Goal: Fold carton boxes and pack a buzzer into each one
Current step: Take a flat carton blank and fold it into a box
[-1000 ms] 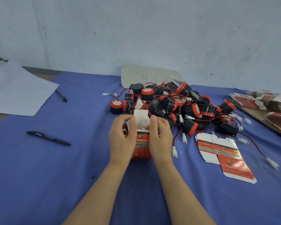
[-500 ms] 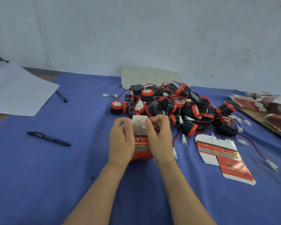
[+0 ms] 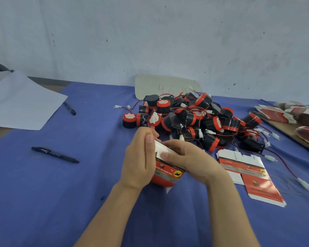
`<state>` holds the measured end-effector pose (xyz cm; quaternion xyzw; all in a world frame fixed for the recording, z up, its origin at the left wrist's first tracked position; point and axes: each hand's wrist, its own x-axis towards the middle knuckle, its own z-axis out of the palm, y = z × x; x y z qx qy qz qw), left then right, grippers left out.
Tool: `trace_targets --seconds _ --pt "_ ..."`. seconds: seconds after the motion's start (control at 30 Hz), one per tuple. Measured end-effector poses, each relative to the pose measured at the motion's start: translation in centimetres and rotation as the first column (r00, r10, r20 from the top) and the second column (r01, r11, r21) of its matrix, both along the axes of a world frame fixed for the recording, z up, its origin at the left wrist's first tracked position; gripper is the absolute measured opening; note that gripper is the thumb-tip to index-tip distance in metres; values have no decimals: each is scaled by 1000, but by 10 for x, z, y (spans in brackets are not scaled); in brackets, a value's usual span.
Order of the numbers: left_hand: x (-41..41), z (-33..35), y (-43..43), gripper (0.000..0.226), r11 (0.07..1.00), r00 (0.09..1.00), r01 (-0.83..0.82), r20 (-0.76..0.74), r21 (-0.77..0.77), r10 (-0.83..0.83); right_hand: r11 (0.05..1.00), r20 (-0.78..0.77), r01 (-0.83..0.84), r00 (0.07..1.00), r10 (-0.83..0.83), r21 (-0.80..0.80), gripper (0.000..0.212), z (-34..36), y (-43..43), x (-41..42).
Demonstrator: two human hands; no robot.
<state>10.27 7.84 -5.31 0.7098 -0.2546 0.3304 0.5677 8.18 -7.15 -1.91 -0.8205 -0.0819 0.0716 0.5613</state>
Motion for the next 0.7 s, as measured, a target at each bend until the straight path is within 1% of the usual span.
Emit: trace_targets --seconds 0.03,0.07,0.13,0.2,0.27,0.37,0.4,0.47,0.5,0.53,0.57,0.6,0.63,0.67,0.7 --pt "-1 1 -1 36 1000 1000 19 18 13 -19 997 29 1 1000 2 -74 18 0 -1 -1" --pt "-2 1 -2 35 999 999 34 30 17 -35 994 48 12 999 -6 -107 14 0 0 -2" --pt "-1 1 -1 31 998 998 55 36 3 -55 996 55 25 998 -20 -91 13 1 1 -2" --pt "0 1 0 35 998 997 65 44 -13 -65 1000 19 23 1000 -23 0 14 2 2 -2" --pt "1 0 -1 40 997 995 72 65 -16 -71 995 -22 48 999 -47 82 22 3 1 -2" --pt "1 -1 -1 42 998 995 53 81 -14 -52 992 -27 63 998 -60 111 28 1 4 -2" --pt "1 -1 -1 41 999 996 39 83 -27 -37 986 -36 73 997 -68 152 32 1 5 -1" --pt "2 2 0 34 994 999 -13 46 -108 18 945 -58 103 994 -90 312 49 3 6 0" --pt "3 5 1 31 982 999 -50 -20 -183 47 916 -35 95 995 -89 391 57 4 6 1" --pt "6 8 2 32 957 990 -92 -125 -276 59 891 12 60 997 -73 451 63 6 6 1" --pt "9 10 4 35 920 966 -140 -256 -367 45 877 63 -1 997 -34 480 67 7 8 1" --pt "13 11 6 38 880 919 -190 -395 -435 3 874 92 -60 996 18 483 70 10 10 -1" --pt "18 11 10 39 849 847 -222 -527 -480 -76 883 105 -103 993 62 459 67 10 12 -2" --pt "22 9 14 38 822 753 -232 -631 -520 -186 895 110 -127 990 88 427 55 9 13 -3" --pt "25 8 17 35 795 651 -239 -700 -558 -295 917 118 -120 990 80 379 41 7 13 -2"
